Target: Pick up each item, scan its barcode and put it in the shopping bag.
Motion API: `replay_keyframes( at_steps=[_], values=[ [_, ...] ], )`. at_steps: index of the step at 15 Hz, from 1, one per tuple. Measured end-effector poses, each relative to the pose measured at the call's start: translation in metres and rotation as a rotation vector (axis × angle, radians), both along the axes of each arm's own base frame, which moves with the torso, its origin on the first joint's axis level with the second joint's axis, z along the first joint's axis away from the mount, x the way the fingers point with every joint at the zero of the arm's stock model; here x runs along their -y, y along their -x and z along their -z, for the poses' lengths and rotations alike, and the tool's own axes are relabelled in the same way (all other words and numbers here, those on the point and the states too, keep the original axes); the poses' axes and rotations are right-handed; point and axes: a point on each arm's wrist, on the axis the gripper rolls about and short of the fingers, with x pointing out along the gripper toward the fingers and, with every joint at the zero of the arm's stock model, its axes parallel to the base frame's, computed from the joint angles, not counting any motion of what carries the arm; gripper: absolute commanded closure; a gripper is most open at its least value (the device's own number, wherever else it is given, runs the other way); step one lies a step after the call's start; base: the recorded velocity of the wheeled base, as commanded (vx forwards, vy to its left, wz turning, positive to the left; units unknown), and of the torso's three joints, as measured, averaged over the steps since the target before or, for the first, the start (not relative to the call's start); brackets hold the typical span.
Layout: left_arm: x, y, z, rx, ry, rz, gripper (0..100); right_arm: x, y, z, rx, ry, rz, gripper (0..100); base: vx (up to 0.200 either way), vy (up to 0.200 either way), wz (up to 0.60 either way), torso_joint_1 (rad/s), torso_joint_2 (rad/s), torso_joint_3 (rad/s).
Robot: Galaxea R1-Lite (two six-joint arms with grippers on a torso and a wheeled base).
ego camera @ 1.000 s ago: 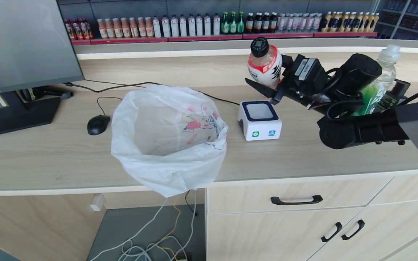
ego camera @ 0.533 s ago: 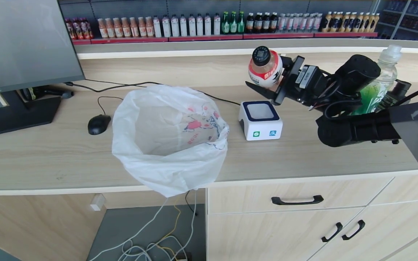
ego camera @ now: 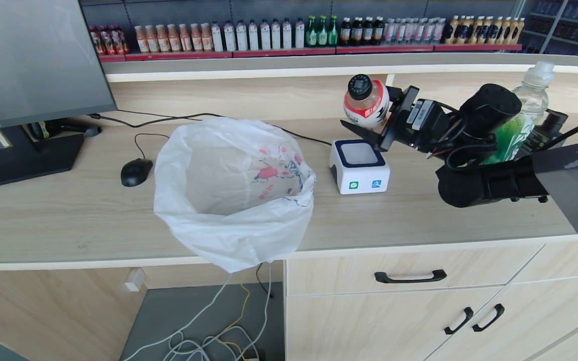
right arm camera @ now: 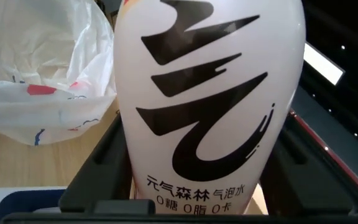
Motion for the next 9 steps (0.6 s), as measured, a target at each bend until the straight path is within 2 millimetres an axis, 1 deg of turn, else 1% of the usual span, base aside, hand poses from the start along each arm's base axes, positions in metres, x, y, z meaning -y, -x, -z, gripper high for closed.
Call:
replay_keyframes(
  at_steps=[2,9],
  values=[
    [0.0,0.0,0.0,0.0,0.0,0.0,0,-0.0023,0.0004,0.0043,-0.014,0.004,-0.005,100,0.0,0.0,0.0,0.0,0.0,0.0],
    [0.0,0.0,0.0,0.0,0.0,0.0,0,-0.0051,0.0011,0.0101,-0.032,0.01,-0.01,100,0.0,0.0,0.0,0.0,0.0,0.0]
  ],
)
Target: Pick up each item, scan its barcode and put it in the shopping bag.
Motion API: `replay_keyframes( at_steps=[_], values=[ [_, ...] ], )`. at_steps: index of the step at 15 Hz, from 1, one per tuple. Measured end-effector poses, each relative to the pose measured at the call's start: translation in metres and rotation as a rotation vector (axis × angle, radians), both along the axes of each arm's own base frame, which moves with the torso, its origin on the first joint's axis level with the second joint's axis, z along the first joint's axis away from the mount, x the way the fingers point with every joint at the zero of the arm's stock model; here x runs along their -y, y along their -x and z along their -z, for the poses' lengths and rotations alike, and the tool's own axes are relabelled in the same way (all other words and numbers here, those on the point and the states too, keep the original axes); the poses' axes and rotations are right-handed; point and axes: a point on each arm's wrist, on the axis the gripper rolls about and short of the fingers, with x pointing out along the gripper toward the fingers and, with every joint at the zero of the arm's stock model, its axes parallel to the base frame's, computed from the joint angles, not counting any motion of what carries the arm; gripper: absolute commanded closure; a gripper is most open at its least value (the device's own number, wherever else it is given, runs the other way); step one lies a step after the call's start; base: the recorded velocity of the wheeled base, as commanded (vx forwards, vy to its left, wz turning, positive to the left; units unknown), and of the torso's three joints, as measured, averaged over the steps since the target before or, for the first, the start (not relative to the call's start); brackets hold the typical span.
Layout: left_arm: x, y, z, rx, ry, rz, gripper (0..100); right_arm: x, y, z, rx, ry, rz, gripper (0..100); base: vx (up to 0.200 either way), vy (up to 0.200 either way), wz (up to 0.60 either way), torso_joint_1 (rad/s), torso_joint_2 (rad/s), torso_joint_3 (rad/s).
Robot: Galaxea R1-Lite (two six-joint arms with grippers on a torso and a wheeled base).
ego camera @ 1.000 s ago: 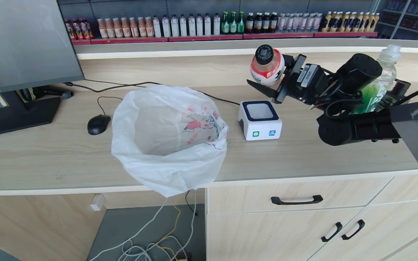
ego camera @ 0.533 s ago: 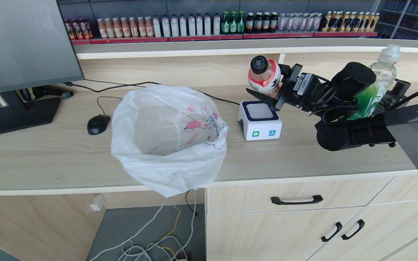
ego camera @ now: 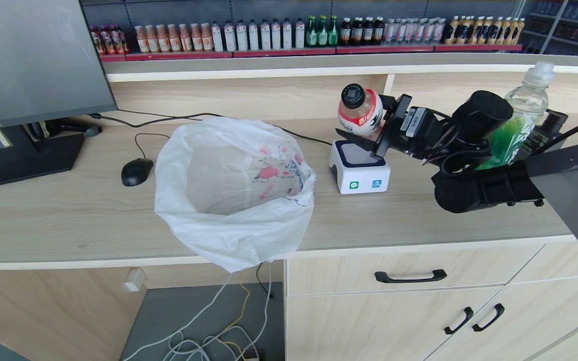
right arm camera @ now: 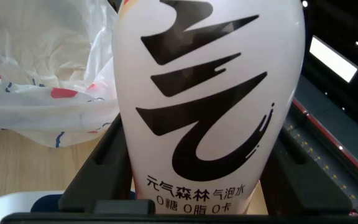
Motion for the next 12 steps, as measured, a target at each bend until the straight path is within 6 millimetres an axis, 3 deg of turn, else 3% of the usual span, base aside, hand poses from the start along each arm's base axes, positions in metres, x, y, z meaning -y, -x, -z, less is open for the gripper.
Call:
replay_keyframes(
  at_steps=[12],
  values=[
    [0.0,0.0,0.0,0.0,0.0,-0.001,0,-0.015,0.004,0.004,-0.005,0.007,-0.029,100,0.0,0.0,0.0,0.0,0.0,0.0]
  ],
)
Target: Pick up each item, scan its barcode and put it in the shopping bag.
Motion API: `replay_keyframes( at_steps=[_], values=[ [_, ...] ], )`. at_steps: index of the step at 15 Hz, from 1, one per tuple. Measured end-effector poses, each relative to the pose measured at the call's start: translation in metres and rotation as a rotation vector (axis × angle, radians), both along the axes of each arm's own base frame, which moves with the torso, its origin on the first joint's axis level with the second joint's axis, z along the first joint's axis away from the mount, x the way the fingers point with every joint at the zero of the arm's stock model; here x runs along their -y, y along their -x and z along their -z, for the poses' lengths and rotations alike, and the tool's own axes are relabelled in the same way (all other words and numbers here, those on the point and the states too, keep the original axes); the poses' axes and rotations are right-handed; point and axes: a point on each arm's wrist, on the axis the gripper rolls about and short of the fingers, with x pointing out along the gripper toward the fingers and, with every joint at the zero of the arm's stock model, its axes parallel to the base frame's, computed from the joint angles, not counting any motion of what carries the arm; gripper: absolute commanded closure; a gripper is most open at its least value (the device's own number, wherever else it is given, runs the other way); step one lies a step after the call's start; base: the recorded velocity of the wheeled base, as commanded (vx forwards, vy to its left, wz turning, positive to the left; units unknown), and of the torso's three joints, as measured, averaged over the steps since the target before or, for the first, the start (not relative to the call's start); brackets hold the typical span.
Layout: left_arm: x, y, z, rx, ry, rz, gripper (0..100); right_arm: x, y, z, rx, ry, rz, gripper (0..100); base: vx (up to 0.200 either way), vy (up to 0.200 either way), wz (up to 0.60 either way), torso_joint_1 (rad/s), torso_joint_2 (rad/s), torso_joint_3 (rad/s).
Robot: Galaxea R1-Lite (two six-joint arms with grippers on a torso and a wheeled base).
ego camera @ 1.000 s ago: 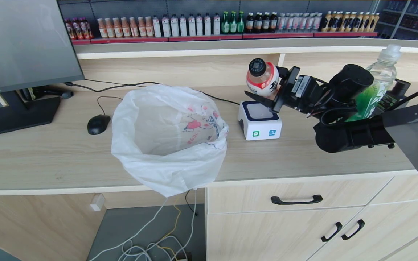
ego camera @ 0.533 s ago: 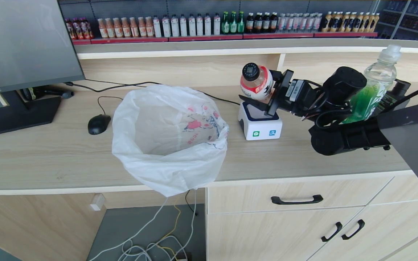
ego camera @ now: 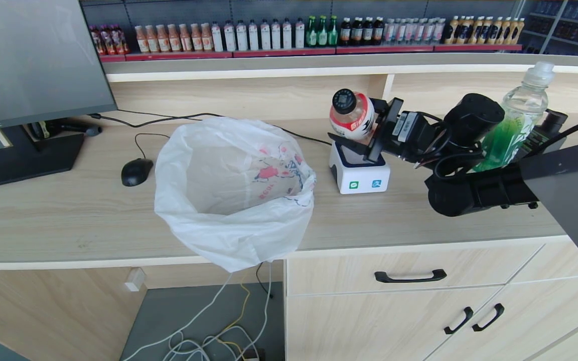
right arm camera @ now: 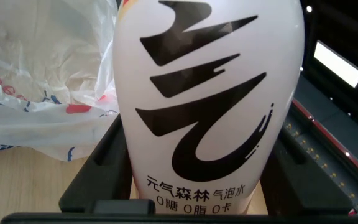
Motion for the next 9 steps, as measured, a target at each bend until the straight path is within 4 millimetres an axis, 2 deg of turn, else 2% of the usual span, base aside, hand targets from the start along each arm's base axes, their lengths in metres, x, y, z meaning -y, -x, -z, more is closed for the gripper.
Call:
replay_keyframes(
  at_steps=[9],
  values=[
    [0.0,0.0,0.0,0.0,0.0,0.0,0,-0.0009,0.0033,-0.0055,0.01,-0.005,-0.001,100,0.0,0.0,0.0,0.0,0.0,0.0]
  ],
)
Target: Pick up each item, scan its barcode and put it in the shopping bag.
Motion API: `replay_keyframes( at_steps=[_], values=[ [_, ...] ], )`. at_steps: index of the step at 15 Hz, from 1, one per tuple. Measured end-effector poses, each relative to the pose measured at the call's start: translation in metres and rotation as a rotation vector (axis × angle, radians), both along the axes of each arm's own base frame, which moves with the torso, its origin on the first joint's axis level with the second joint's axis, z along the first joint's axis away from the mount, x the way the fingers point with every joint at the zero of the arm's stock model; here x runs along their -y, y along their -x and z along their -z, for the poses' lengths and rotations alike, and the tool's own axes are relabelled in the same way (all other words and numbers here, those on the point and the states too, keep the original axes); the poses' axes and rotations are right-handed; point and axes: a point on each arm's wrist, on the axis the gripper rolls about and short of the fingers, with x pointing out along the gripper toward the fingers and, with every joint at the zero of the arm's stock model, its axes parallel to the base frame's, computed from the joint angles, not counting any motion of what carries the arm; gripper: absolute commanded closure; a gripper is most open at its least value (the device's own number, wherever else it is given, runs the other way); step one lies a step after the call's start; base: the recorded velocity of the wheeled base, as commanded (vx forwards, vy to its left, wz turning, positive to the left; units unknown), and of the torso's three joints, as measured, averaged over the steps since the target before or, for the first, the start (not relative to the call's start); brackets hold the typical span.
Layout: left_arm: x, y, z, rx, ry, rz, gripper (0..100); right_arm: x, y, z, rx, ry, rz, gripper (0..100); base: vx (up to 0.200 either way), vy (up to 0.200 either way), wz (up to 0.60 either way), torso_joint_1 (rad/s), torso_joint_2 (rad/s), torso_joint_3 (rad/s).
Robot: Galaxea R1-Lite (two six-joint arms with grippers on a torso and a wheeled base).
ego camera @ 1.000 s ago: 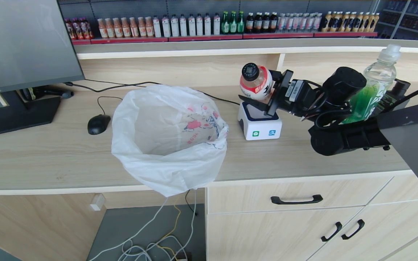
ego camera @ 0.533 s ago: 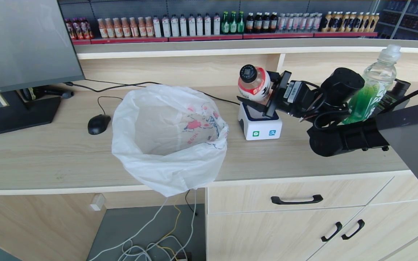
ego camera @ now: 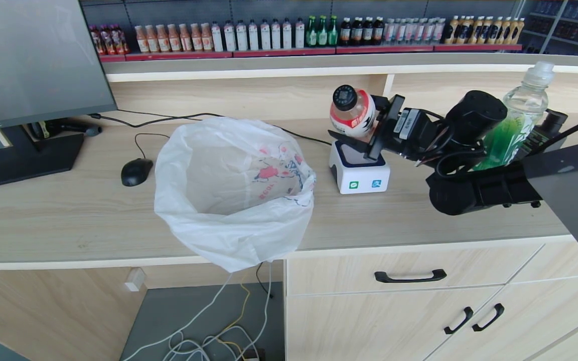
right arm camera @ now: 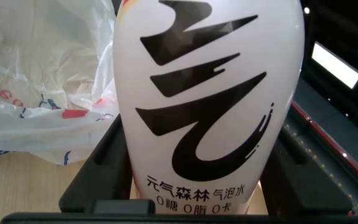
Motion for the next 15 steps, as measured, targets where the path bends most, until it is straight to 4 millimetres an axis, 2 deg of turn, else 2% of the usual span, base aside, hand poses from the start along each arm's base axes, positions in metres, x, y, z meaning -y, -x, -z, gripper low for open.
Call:
replay_keyframes(
  at_steps=[5,8,15],
  values=[
    [0.0,0.0,0.0,0.0,0.0,0.001,0,-0.007,0.007,-0.009,-0.013,-0.012,-0.021,100,0.0,0.0,0.0,0.0,0.0,0.0],
    [0.0,0.0,0.0,0.0,0.0,0.001,0,-0.005,0.014,-0.013,-0.084,-0.048,-0.025,100,0.0,0.0,0.0,0.0,0.0,0.0],
    [0.0,0.0,0.0,0.0,0.0,0.001,0,0.007,0.048,-0.022,-0.273,-0.337,0.065,100,0.0,0.0,0.0,0.0,0.0,0.0]
  ],
)
